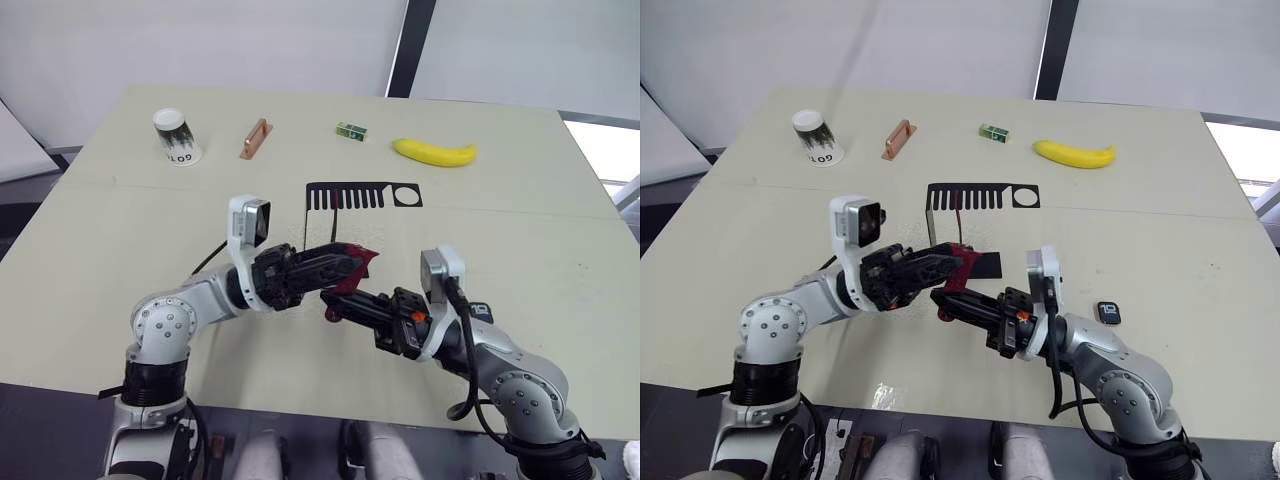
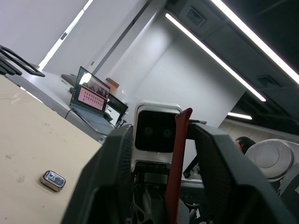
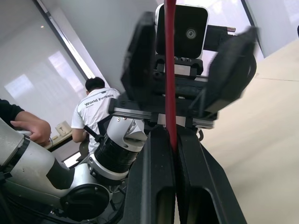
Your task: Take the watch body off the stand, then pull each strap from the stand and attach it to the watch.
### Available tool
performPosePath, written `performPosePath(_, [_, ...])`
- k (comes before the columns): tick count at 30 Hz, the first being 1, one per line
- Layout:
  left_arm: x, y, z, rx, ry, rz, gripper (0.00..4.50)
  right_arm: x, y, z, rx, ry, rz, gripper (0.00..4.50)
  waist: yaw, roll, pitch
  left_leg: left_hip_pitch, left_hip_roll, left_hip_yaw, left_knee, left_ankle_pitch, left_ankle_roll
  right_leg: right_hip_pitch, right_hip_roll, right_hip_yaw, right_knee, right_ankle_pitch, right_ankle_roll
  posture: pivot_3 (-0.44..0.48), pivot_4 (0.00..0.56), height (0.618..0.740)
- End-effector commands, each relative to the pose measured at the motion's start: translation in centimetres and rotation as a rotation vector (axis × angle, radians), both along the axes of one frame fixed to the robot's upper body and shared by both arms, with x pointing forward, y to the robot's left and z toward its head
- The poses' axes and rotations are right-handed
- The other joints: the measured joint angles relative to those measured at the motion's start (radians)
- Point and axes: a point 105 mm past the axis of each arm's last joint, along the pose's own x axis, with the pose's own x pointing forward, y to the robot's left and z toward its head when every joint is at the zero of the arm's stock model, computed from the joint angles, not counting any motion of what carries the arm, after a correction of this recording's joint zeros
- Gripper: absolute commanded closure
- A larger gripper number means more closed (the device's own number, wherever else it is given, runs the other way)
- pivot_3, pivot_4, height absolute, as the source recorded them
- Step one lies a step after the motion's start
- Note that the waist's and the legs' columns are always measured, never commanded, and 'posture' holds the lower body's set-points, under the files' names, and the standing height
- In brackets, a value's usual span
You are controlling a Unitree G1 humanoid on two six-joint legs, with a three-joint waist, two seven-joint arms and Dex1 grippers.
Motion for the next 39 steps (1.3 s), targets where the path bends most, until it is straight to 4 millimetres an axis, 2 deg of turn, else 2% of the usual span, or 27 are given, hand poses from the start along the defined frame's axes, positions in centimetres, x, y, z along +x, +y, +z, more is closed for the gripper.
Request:
performPosePath(1, [-1.0,-0.3,0.6,-0.014,-0.04,-0.046,3.59,-0.46,0.01,0.92,0.029,-0.023,0.006,4.5,0.0,0.0,0.0,0.0,0.0,0.0,0.0,0.0,0.0,0.0,0.0,0.0,0.0,0.0,0.0,0.0,0.15,0.74])
performPosePath(20, [-0.96,-0.74,0.66,-0.035,-0.036,-0.053,3.59,-0.81,0.08,0.39,0.036,-0.013,0.003,4.5,0.0,0.0,0.0,0.0,0.0,0.0,0.0,0.0,0.0,0.0,0.0,0.0,-0.003,0.0,0.0,0.0,0.15,0.74])
performPosePath(23, [-0.97,-0.79,0.56,-0.032,-0.033,-0.053,4.45,-0.84,0.08,0.35,0.035,-0.013,0.003,4.5,0.0,0.0,0.0,0.0,0.0,0.0,0.0,0.0,0.0,0.0,0.0,0.0,-0.004,0.0,0.0,0.0,0.15,0.74])
performPosePath(39, [-1.13,-0.69,0.29,-0.02,-0.036,-0.051,4.49,-0.94,0.04,0.22,0.03,-0.013,0.003,4.5,0.0,0.0,0.0,0.0,0.0,0.0,0.0,0.0,0.0,0.0,0.0,0.0,-0.005,0.0,0.0,0.0,0.15,0.74])
